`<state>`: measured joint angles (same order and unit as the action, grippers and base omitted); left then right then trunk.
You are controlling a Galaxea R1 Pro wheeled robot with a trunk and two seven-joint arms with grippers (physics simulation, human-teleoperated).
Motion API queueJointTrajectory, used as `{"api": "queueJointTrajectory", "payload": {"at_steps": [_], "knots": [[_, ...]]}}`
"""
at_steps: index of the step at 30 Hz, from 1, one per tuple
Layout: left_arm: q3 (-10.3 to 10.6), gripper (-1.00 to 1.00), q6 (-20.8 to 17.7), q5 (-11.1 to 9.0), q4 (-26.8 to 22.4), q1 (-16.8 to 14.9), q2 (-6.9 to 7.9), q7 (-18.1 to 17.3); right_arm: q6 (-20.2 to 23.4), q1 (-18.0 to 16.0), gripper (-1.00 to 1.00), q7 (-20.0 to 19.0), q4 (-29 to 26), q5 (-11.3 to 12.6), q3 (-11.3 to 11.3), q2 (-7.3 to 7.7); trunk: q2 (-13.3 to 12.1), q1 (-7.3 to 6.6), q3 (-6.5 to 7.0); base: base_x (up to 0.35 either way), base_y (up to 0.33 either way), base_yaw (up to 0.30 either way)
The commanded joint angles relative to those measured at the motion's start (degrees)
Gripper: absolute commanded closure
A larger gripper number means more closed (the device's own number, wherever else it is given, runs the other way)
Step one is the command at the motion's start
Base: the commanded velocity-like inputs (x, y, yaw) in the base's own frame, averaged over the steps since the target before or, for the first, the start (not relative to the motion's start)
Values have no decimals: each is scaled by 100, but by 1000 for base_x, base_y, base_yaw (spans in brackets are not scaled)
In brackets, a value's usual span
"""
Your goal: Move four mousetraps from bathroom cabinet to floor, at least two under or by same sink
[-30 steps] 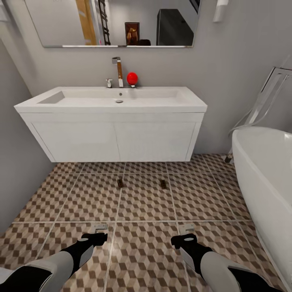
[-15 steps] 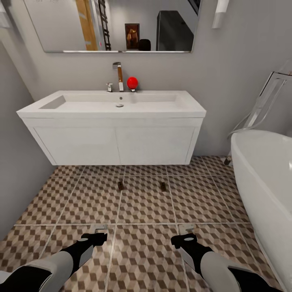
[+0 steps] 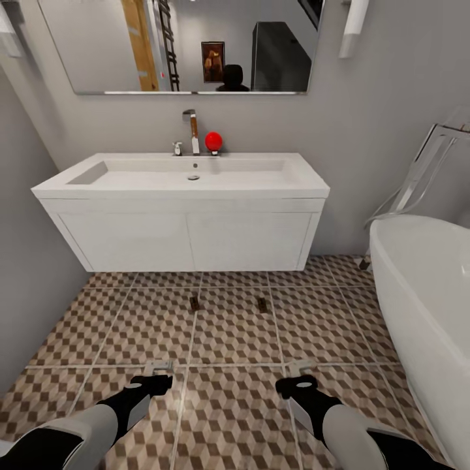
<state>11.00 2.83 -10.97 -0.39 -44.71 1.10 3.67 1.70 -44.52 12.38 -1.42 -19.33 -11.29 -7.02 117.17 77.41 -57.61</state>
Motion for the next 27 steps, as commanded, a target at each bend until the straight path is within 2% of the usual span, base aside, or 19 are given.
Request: {"api": "queueJointTrajectory", "payload": {"at_steps": [1, 27], "knots": [[50, -100, 16, -55, 4, -2, 1, 11, -1, -2, -100, 20, -4, -55, -47, -4, -40, -23, 21, 0, 0, 0], [44, -100, 16, -63, 4, -2, 9, 10, -139, -1, -100, 37, 2, -44, -49, -10, -1083, -594, 711, 0, 0, 0]]}}
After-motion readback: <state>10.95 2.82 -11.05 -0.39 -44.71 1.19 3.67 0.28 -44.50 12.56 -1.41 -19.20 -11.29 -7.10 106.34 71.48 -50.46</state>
